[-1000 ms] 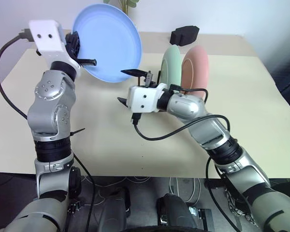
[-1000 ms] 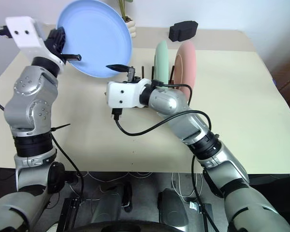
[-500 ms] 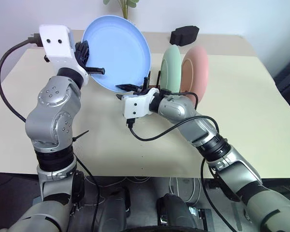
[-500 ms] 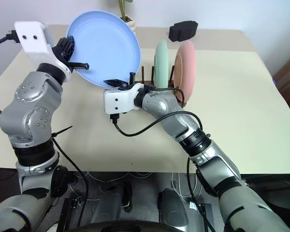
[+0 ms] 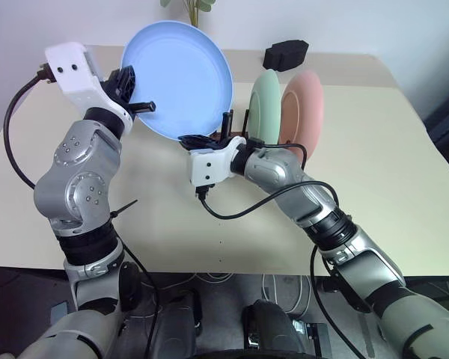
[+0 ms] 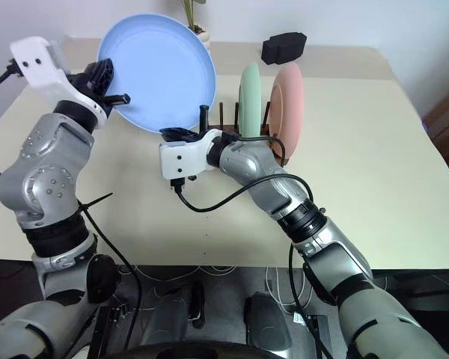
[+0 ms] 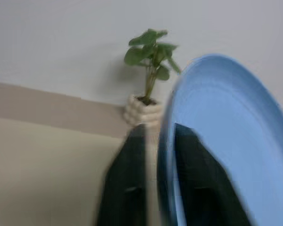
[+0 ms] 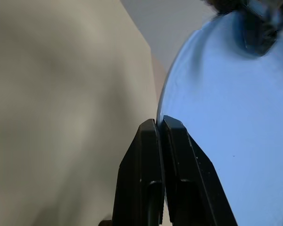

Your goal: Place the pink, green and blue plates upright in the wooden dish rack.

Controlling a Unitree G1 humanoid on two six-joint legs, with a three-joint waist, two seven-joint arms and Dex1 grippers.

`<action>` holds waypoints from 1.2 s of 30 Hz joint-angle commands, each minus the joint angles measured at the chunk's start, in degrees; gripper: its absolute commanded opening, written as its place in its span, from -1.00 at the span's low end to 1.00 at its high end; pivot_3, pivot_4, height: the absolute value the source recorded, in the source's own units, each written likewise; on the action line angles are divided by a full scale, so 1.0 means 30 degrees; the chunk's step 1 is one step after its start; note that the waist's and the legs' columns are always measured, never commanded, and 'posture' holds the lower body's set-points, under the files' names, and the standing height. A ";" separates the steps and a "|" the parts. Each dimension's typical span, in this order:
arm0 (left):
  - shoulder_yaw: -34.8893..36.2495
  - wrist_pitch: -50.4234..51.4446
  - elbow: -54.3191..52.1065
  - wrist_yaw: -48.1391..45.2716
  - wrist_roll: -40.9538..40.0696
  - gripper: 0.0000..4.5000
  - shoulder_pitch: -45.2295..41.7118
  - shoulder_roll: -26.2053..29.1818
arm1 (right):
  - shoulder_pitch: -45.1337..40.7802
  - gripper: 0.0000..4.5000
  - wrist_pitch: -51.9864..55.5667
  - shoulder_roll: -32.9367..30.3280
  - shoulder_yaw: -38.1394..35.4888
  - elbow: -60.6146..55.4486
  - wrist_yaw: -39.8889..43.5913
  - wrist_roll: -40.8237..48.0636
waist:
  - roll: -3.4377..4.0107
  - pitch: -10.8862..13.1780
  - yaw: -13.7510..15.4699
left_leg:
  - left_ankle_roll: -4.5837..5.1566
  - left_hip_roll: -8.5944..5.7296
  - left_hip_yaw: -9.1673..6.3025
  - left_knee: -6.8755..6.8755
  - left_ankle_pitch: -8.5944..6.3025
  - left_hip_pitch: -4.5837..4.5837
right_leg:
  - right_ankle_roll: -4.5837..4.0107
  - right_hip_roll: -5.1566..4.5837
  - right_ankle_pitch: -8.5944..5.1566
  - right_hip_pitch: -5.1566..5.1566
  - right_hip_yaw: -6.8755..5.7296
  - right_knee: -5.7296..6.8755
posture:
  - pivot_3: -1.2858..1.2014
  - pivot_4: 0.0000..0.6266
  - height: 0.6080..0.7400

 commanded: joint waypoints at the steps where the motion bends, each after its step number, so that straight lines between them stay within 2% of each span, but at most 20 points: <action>1: 0.0782 -0.1636 -0.0580 -0.0402 -0.0869 0.16 -0.0507 0.0163 | -0.0141 -1.00 -0.0268 -0.0001 -0.0633 -0.0589 -0.0440 -0.0234 | 0.0001 0.0000 -0.0023 | 0.0000 0.0000 0.0002 -0.0001 0.0000 0.0001 | 0.0000 0.0000 0.0000 0.0000 0.0001 0.0000 | 0.03 -0.52 0.88; 4: 0.1690 -0.2498 -0.0501 -0.0059 -0.1821 0.85 -0.0731 -0.0106 | -0.0110 -1.00 -0.0383 -0.0039 -0.0638 -0.0537 -0.0454 -0.0306 | 0.0000 0.0000 -0.0026 | -0.0001 0.0002 0.0001 0.0000 0.0001 0.0008 | 0.0000 0.0004 0.0000 0.0007 0.0000 0.0001 | 0.03 -0.52 0.88; 5: 0.1913 -0.2801 -0.0481 0.0002 -0.2043 0.98 -0.0834 -0.0075 | -0.0103 -1.00 -0.0417 -0.0035 -0.0624 -0.0494 -0.0453 -0.0327 | 0.0001 0.0000 -0.0022 | -0.0001 0.0001 0.0002 0.0000 0.0000 0.0008 | 0.0000 0.0002 0.0000 0.0007 0.0001 0.0000 | 0.03 -0.52 0.88; 9: 0.3256 -0.4289 0.0358 0.0479 -0.2523 0.98 -0.1194 0.0532 | -0.0079 -1.00 -0.0540 0.0007 -0.0597 -0.0422 -0.0365 -0.0318 | 0.0000 0.0000 -0.0035 | -0.0001 0.0001 0.0000 0.0000 0.0000 0.0007 | 0.0000 0.0003 0.0000 0.0007 0.0000 0.0001 | 0.03 -0.52 0.88; 14: 0.4520 -0.5777 0.2285 -0.0408 -0.2373 0.98 -0.0628 0.2790 | 0.0127 -1.00 -0.0551 0.0278 -0.0736 -0.0611 -0.0006 0.0371 | 0.0001 0.0000 -0.0085 | -0.0001 0.0003 0.0002 -0.0004 0.0001 0.0012 | 0.0000 0.0010 0.0000 0.0003 0.0001 0.0004 | 0.03 -0.52 0.88; 19: 0.4403 -0.7074 0.3910 -0.2715 -0.1630 0.98 0.1924 0.4993 | 0.0392 -1.00 -0.0058 0.1595 -0.1796 -0.1431 0.0040 0.2643 | 0.0001 0.0000 -0.0072 | -0.0001 0.0002 0.0004 -0.0005 0.0000 0.0011 | 0.0000 0.0009 0.0000 0.0003 0.0000 0.0004 | 0.03 -0.52 0.88; 26: 0.2284 -0.7989 0.4426 -0.6588 -0.1060 0.98 0.6242 0.5721 | 0.0952 -1.00 0.2082 0.3580 -0.3914 -0.3493 0.0433 0.6953 | -0.0024 -0.0015 0.0008 | -0.0003 -0.0001 -0.0002 -0.0015 -0.0002 0.0007 | -0.0001 0.0000 0.0000 0.0004 -0.0004 0.0001 | 0.03 -0.52 0.88; 30: 0.0215 -0.7180 0.2531 -0.9495 -0.2431 0.98 0.8548 0.5342 | 0.1580 -1.00 0.4649 0.4902 -0.5289 -0.5145 0.0375 1.0289 | -0.0031 -0.0019 -0.0046 | -0.0006 -0.0002 -0.0002 -0.0029 -0.0005 0.0008 | -0.0009 -0.0009 0.0004 0.0003 -0.0003 0.0002 | 0.03 -0.52 0.88; 36: -0.2174 -0.7788 0.1271 -1.2424 -0.1576 0.98 1.0584 0.6298 | 0.2044 -1.00 0.8540 0.6697 -0.7191 -0.7011 -0.0441 1.4884 | -0.0021 -0.0017 -0.0212 | -0.0023 0.0020 -0.0002 -0.0069 0.0006 0.0012 | -0.0037 0.0011 0.0018 -0.0024 0.0004 0.0013 | 0.03 -0.52 0.88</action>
